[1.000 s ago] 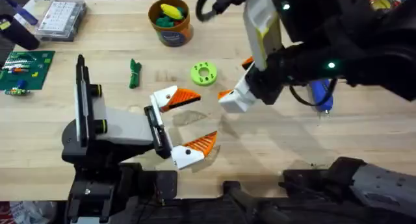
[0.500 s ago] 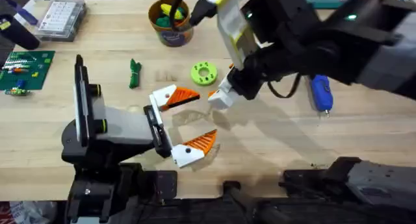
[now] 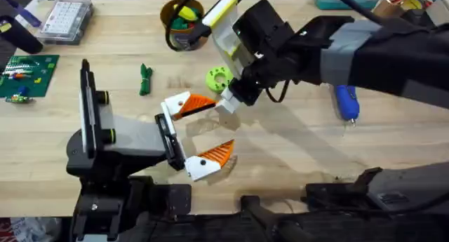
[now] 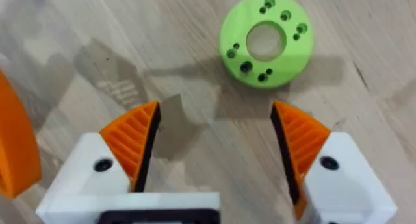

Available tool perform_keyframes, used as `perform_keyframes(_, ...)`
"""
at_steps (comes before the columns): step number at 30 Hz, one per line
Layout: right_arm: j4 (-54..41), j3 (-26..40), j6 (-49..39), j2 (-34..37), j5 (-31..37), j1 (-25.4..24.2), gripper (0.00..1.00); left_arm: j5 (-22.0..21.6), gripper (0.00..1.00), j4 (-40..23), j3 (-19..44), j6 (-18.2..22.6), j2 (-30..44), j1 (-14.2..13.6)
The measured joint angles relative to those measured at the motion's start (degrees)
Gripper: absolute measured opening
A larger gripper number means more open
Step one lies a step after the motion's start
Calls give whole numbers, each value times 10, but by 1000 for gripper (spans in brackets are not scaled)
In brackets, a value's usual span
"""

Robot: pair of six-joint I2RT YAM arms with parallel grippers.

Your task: Pick up the gripper from the table and insert it into the empty holder that is missing its gripper. Then pick up a screw, insert it into the mounting hole, and use the screwdriver to tighten it. Finally, clean up the table by picking up the vegetable and placing it into the bucket.

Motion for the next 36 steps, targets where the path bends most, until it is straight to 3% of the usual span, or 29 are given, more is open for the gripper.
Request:
perform_keyframes(15, 89, 0, 0, 61, 0, -16, 979, 0, 991, 0, 0, 0, 0, 0)
perform_keyframes(21, 115, 0, 3, 64, 0, -14, 868, 0, 991, 0, 0, 0, 0, 0)
perform_keyframes(25, 133, 0, 3, 64, 0, 1, 707, 0, 991, 0, 0, 0, 0, 0)
perform_keyframes(36, 132, 0, 3, 64, 27, 7, 597, 0, 991, 0, 0, 0, 0, 0)
